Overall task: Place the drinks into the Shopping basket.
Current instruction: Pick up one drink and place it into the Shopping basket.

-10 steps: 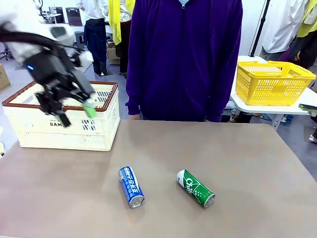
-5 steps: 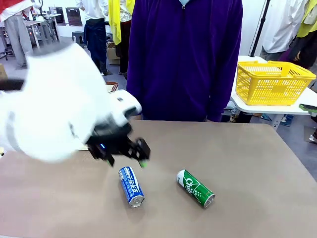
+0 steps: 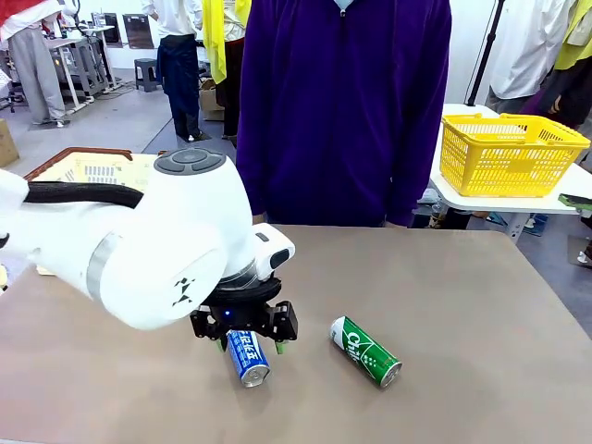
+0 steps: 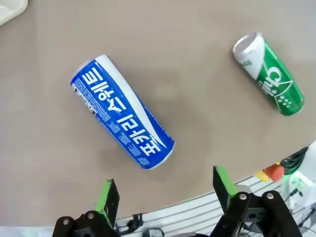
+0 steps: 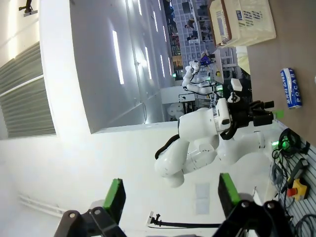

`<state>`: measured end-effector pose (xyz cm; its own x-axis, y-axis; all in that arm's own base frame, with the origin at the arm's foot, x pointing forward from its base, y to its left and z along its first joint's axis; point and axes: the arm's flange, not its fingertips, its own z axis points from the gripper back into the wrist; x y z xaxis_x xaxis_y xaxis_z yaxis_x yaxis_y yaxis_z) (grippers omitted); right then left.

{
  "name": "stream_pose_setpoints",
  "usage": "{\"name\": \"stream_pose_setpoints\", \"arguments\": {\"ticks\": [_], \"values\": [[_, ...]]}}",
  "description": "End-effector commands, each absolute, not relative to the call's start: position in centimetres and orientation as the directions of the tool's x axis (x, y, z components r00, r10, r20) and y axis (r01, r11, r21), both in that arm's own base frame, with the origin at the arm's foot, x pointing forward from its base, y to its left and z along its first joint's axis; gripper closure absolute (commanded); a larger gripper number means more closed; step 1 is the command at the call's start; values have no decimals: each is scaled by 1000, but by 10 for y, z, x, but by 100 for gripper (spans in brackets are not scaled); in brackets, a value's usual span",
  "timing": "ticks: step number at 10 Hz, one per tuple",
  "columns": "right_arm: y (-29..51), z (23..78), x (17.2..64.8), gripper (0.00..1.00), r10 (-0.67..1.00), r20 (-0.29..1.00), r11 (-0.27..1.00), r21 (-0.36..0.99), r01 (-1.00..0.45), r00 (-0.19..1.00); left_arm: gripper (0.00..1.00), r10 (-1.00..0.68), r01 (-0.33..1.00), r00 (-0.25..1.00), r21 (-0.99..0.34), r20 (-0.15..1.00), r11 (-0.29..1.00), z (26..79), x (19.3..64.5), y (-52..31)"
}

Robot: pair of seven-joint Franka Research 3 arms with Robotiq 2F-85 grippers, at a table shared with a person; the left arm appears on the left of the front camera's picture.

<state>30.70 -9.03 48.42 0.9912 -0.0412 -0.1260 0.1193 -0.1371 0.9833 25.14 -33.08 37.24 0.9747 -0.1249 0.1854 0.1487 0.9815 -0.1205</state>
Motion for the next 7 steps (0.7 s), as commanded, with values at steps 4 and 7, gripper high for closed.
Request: {"name": "stream_pose_setpoints", "arguments": {"ticks": [4, 7], "values": [[-93, 488, 305, 0, -27, -137, -128, 983, 133, 990, 0, -149, 180, 962, -122, 227, 976, 385, 239, -326], [-93, 488, 305, 0, -27, -137, -128, 983, 133, 990, 0, 22, -5, 975, -80, 221, 997, 392, 254, -328]]}}
